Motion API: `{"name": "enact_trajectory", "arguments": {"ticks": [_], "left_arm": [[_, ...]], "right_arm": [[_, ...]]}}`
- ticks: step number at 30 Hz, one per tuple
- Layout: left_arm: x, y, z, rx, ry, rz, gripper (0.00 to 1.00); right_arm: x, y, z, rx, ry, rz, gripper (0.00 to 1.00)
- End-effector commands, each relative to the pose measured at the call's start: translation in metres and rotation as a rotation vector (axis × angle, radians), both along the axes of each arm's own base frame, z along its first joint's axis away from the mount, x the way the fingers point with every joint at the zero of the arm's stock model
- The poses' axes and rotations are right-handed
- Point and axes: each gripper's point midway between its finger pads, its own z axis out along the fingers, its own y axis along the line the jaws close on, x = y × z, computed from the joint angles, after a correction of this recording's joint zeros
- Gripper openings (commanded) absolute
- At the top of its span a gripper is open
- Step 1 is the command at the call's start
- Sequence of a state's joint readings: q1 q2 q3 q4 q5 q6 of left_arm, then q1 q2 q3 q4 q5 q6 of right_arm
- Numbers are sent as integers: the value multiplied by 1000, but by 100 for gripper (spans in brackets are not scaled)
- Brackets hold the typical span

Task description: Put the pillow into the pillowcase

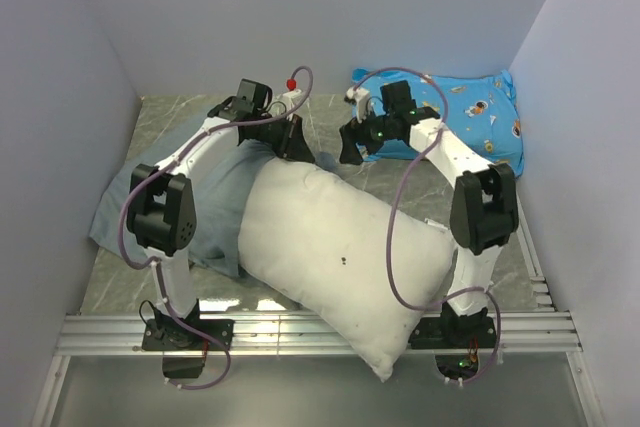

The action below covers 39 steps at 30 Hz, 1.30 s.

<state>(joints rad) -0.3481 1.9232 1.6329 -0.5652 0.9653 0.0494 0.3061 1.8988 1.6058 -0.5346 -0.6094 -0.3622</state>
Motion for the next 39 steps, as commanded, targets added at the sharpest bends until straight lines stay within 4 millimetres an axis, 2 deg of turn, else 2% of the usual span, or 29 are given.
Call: {"name": "enact_trajectory", "arguments": {"ticks": [1, 4, 5, 7, 11, 14, 15, 16, 17, 18, 19, 21, 22, 23, 24, 25, 26, 28, 29, 31, 32, 33, 34, 35, 36, 37, 39], "left_arm": [[-27, -5, 49, -76, -149, -157, 11], [-31, -4, 52, -82, -175, -174, 11], [-34, -3, 52, -80, -182, -188, 12], [-36, -4, 58, -96, -192, -204, 12], [-36, -2, 66, -113, -237, -224, 13], [-33, -2, 73, -122, -256, -216, 14], [-33, -1, 77, -128, -265, -210, 14], [-31, 1, 77, -125, -271, -199, 19], [-28, 6, 78, -117, -272, -178, 24], [-26, 12, 85, -100, -300, -153, 30], [-24, 18, 85, -82, -310, -130, 42], [-19, 37, 97, -25, -388, -76, 55], [-19, 43, 102, 14, -452, -80, 65], [-22, 56, 121, 83, -577, -57, 91], [-23, 57, 119, 93, -592, -75, 92], [-32, 61, 132, 108, -655, -83, 99], [-34, 65, 133, 152, -695, -83, 99], [-56, 62, 134, 187, -769, -168, 99], [-64, 60, 126, 195, -764, -200, 99], [-80, 51, 122, 203, -801, -244, 99], [-90, 48, 108, 215, -793, -284, 99], [-99, 37, 100, 252, -839, -329, 99], [-100, 28, 110, 236, -929, -314, 99], [-108, 24, 93, 247, -931, -354, 99], [-118, 9, 92, 236, -1010, -420, 99], [-114, 6, 89, 276, -1060, -415, 99], [-115, -14, 83, 280, -1154, -468, 99]], "right_arm": [[-3, 18, -1, 31, -87, 157, 95], [-14, 32, -10, 55, -77, 243, 96], [-22, 35, -13, 71, -65, 267, 96], [-37, 51, -3, 120, -87, 337, 96], [-66, 73, -12, 108, -115, 445, 93], [-76, 83, -14, 109, -100, 485, 66], [-79, 83, -12, 111, -79, 490, 43], [-76, 85, -5, 120, -79, 492, 26], [-76, 84, -4, 111, -66, 485, 0], [-77, 79, -3, 111, -40, 475, 0], [-77, 77, 4, 124, -34, 455, 0], [-75, 64, 12, 148, -23, 421, 0], [-76, 60, 13, 155, -6, 409, 0], [-80, 52, 21, 176, 19, 394, 0], [-80, 52, 21, 176, 19, 394, 0], [-84, 51, 22, 180, 33, 394, 0], [-87, 51, 28, 188, 21, 399, 0], [-91, 52, 34, 209, 19, 395, 0], [-91, 53, 34, 216, 26, 389, 0], [-90, 54, 38, 224, 23, 380, 0], [-91, 54, 39, 228, 34, 372, 0], [-89, 54, 45, 231, 24, 370, 0], [-91, 54, 48, 234, 34, 367, 0], [-92, 56, 53, 246, 35, 371, 0], [-93, 58, 57, 251, 33, 373, 0], [-94, 59, 60, 252, 31, 374, 0], [-97, 64, 65, 250, 26, 390, 0]]}}
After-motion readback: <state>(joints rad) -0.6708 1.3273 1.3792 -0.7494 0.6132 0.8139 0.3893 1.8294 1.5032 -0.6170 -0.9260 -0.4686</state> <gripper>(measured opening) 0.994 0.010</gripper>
